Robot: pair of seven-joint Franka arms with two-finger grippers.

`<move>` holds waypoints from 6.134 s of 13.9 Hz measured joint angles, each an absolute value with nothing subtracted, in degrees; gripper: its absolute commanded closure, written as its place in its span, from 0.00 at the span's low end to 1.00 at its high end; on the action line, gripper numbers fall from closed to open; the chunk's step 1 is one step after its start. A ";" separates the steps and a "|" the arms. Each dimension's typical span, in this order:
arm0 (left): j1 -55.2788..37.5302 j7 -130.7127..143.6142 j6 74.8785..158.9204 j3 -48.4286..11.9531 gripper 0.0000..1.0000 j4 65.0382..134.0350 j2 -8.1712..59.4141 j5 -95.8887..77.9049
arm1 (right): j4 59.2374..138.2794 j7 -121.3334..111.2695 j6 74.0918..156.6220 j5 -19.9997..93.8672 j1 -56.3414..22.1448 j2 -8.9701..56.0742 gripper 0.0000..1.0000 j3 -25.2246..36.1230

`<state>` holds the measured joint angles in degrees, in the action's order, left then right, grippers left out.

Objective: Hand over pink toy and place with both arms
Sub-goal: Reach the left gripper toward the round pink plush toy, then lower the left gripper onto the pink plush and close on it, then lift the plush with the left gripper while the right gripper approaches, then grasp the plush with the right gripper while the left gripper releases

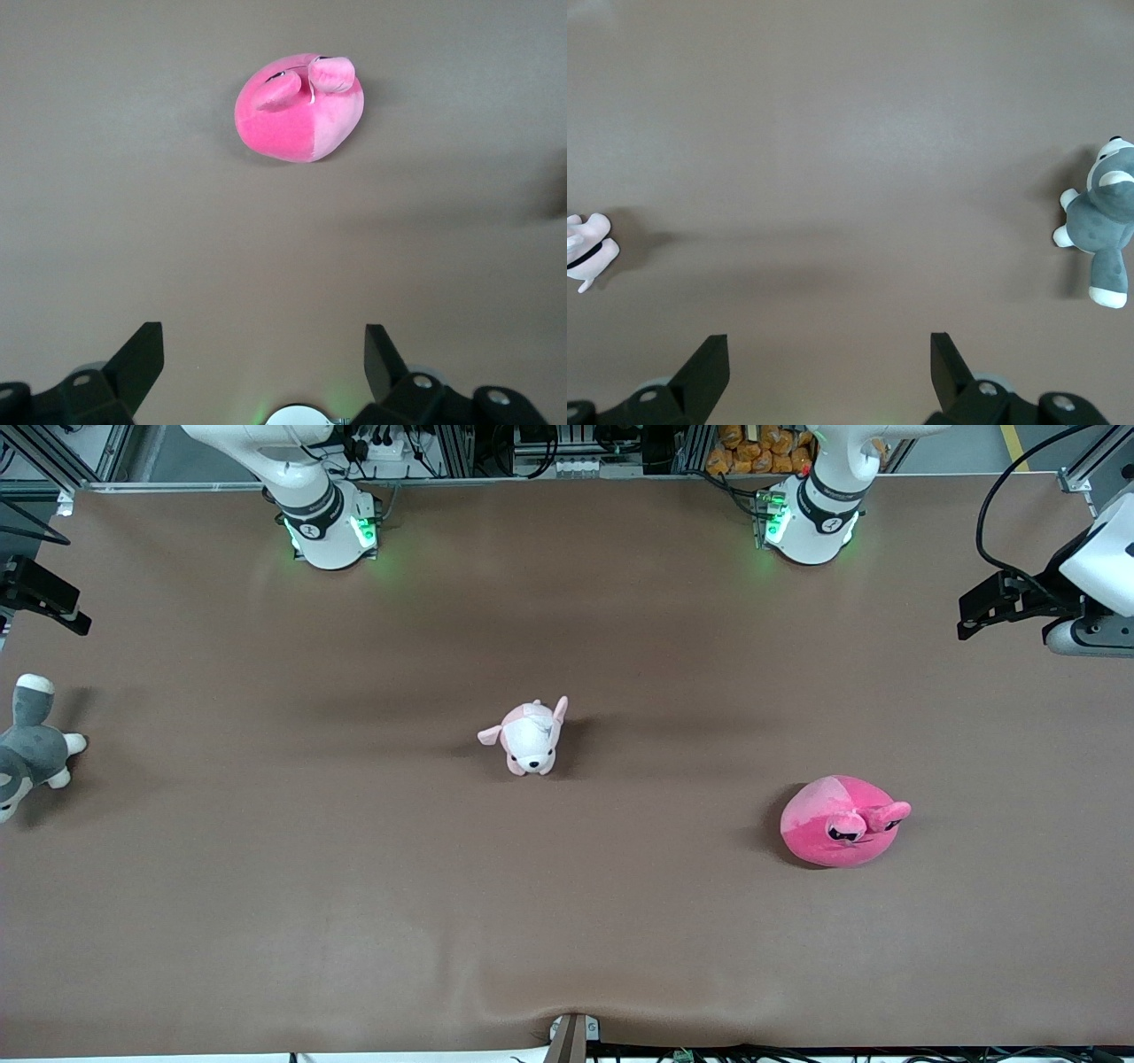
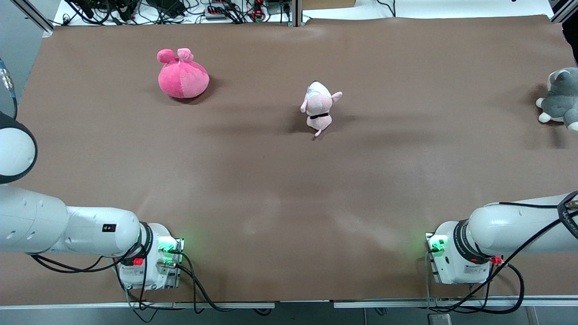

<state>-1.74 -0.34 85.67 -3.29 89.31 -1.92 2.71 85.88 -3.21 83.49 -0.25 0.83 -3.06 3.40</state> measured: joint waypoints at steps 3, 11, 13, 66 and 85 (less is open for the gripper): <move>-1.74 -1.33 85.49 -3.30 0.00 89.31 -1.92 2.71 | 85.88 -3.21 83.44 -0.24 0.83 -3.06 0.00 3.40; -1.83 1.22 85.24 -3.31 0.00 89.38 -0.01 2.71 | 85.88 -3.21 83.36 -0.23 0.84 -3.04 0.00 3.40; -1.95 7.22 85.33 -3.33 0.00 89.36 1.97 2.71 | 85.88 -3.21 83.35 -0.23 0.85 -3.03 0.00 3.40; -18.28 110.05 113.45 -4.15 1.00 84.25 16.56 -2.52 | 76.44 34.33 87.89 14.32 -9.40 11.93 0.00 1.88; -43.51 141.07 119.43 -3.04 1.00 73.65 23.73 3.21 | 76.25 103.30 104.79 22.48 -30.47 19.95 0.86 1.78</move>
<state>-43.51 141.07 119.43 -3.04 73.65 23.73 3.21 76.25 103.30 104.79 22.48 -30.47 19.95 1.78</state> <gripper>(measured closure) 0.855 0.026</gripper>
